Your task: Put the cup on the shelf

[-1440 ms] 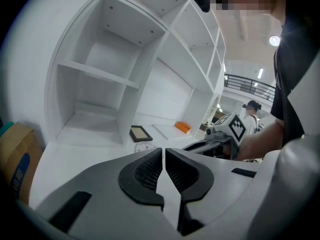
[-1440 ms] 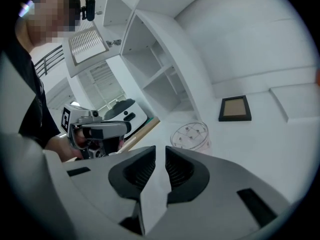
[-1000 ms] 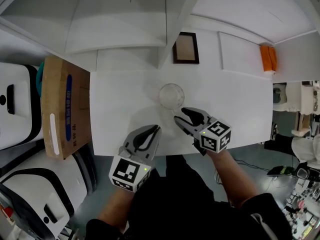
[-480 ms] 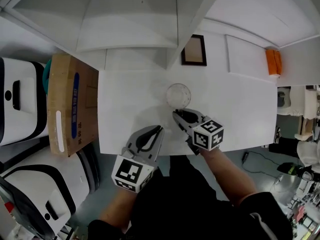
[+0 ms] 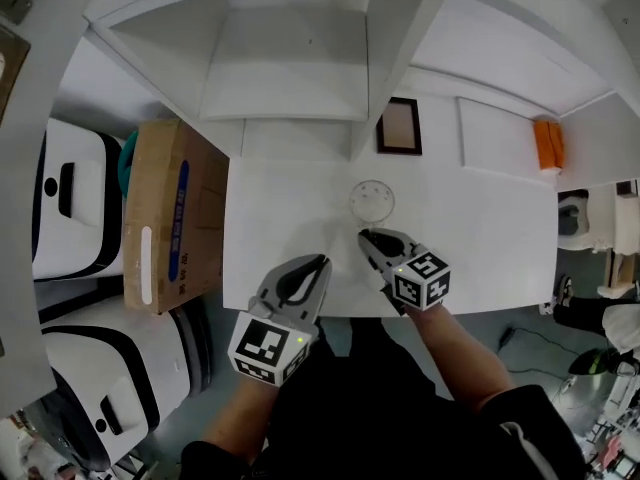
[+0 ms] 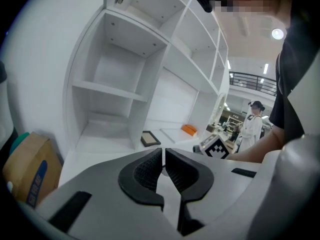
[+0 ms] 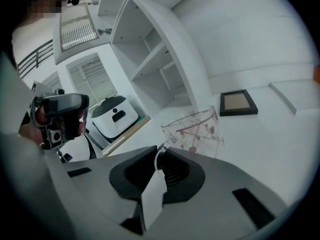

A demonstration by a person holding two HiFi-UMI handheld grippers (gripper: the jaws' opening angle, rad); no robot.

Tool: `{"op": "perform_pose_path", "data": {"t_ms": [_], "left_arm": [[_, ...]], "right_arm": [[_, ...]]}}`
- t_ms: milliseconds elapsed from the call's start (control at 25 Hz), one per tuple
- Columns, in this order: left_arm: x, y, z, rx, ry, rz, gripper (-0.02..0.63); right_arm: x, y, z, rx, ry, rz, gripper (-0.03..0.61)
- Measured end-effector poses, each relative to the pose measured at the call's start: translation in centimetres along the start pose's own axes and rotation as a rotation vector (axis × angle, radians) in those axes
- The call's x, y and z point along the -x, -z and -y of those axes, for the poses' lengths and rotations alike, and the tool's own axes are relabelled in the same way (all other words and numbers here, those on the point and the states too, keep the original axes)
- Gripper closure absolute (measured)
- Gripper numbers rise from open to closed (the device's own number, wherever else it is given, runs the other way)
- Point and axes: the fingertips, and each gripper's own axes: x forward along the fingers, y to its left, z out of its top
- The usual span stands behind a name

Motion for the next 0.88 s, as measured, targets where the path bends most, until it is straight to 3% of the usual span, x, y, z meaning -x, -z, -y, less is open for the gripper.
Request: {"op": "perform_pose_path", "data": {"t_ms": [400,880], "left_arm": [[4.2,-4.7,-0.8,-0.023,-0.125,0.087,0.584],[4.4,-7.3,4.3,-0.062,-0.157,0.159,0.584]], "right_arm": [[4.6,-3.3,-2.1,0.014,-0.061,0.076,0.557],[12.6,-6.2,-3.7,0.113,-0.112,0.147,0.557]]}}
